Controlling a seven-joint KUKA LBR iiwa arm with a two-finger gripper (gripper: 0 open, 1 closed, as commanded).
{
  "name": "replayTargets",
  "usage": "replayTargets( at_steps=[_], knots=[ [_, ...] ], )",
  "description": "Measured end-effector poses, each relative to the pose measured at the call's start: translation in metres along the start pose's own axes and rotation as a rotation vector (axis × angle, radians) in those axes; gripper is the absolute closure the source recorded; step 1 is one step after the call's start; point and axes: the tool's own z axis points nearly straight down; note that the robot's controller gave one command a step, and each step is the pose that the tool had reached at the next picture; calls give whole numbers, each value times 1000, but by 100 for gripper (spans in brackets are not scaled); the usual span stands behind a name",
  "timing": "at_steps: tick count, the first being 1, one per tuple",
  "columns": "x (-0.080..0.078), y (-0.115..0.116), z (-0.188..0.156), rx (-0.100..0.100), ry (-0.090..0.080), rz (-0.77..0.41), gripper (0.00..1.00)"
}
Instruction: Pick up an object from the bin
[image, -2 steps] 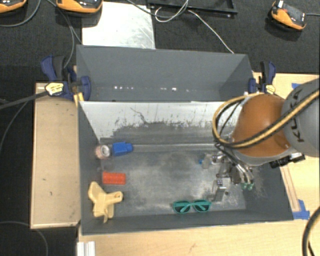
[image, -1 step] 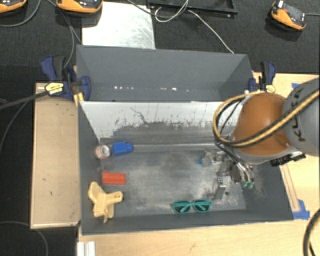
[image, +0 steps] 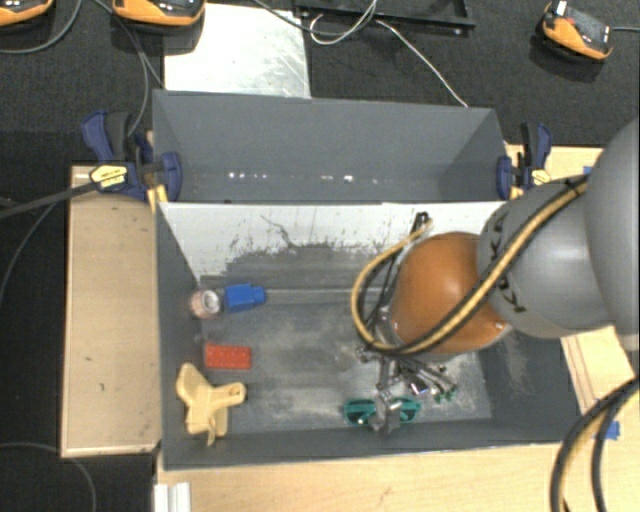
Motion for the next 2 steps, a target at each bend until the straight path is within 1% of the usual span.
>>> replayTargets(
  at_steps=[1, 2],
  knots=[
    [15, -10, -59, 3, -1, 55, 0],
    [5, -18, -28, -1, 2, 618, 0]
  ],
)
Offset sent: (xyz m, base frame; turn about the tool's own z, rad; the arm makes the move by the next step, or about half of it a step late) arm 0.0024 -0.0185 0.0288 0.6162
